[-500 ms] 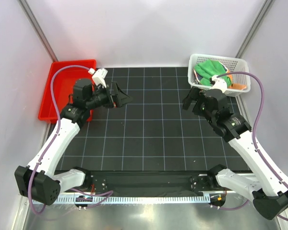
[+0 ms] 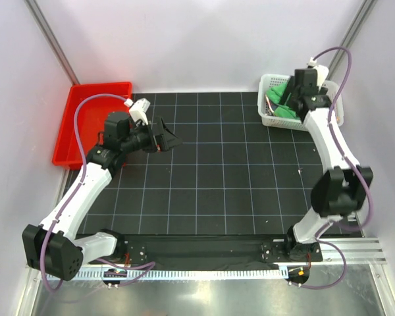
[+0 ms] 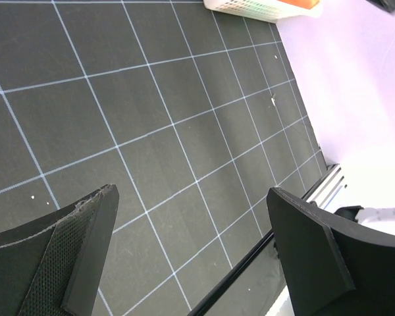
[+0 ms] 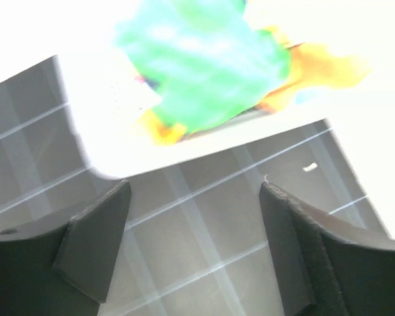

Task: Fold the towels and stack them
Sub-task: Grab crumpled towel

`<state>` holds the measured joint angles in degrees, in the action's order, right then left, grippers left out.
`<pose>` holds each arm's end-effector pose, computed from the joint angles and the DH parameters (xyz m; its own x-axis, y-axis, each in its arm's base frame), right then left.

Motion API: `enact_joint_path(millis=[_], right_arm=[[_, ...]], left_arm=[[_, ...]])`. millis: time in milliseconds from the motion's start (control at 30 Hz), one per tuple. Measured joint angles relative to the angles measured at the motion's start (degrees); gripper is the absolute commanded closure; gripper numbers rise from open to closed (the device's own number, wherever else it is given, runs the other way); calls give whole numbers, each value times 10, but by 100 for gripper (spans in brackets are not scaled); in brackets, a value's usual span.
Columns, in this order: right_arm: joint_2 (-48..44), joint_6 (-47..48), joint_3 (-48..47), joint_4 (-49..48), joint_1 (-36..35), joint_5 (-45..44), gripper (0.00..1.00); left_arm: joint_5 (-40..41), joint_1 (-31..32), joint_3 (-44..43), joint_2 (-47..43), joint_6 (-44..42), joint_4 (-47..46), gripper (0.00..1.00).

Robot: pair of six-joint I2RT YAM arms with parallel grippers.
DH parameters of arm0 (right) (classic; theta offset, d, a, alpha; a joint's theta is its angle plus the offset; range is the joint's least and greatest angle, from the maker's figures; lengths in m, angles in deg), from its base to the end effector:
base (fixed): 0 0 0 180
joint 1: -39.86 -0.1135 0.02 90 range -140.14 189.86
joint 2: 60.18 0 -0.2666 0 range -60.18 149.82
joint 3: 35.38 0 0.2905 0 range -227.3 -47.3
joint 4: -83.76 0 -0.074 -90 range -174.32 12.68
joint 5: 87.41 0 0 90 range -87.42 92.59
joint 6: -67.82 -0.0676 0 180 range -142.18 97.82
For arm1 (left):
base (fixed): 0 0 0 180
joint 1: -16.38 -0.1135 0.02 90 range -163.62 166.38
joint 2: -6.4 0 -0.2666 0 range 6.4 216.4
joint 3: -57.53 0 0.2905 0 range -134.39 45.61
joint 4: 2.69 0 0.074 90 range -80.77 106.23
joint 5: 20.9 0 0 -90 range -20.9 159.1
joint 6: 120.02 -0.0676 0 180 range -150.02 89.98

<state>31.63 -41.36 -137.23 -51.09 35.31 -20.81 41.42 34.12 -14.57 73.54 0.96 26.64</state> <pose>0.4265 0.0070 0.3524 -0.4590 0.2659 -0.8477 0.4255 0.9034 0.0530 0.3026 -0.1298 0.3290 -0.6833 -0.2600 -0.6823 0.3746 0.6773 -0.6332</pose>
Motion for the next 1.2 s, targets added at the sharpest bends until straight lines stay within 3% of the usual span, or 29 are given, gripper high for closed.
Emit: enact_joint_path(millis=[33, 167, 367, 633, 667, 700, 800, 900, 967, 1200], right_arm=[[34, 10, -26, 3, 23, 1, 33], [129, 44, -85, 13, 89, 24, 39], [235, 91, -170, 23, 146, 105, 38], [331, 176, -263, 19, 166, 188, 37], [338, 185, -268, 19, 166, 195, 53], [345, 197, -273, 19, 166, 200, 58], [371, 214, -301, 18, 166, 211, 63], [389, 226, -320, 19, 166, 217, 62], [393, 228, -327, 19, 166, 221, 52], [394, 248, -328, 8, 166, 222, 55]], left_arm=[[0, 0, 0, 0, -1, 0, 0], [-7, 2, 0, 0, -2, 0, 0], [-24, 2, 0, 18, -2, 0, 0], [-46, 2, 0, 44, -1, 1, 0], [-47, 2, 0, 44, -1, 0, 0], [-47, 2, 0, 44, -1, 0, 0], [-46, 2, 0, 44, -2, 0, 0], [-45, 2, 0, 44, -5, 0, 0], [-45, 2, 0, 44, -8, 0, 0], [-45, 2, 0, 44, -15, 0, 0]])
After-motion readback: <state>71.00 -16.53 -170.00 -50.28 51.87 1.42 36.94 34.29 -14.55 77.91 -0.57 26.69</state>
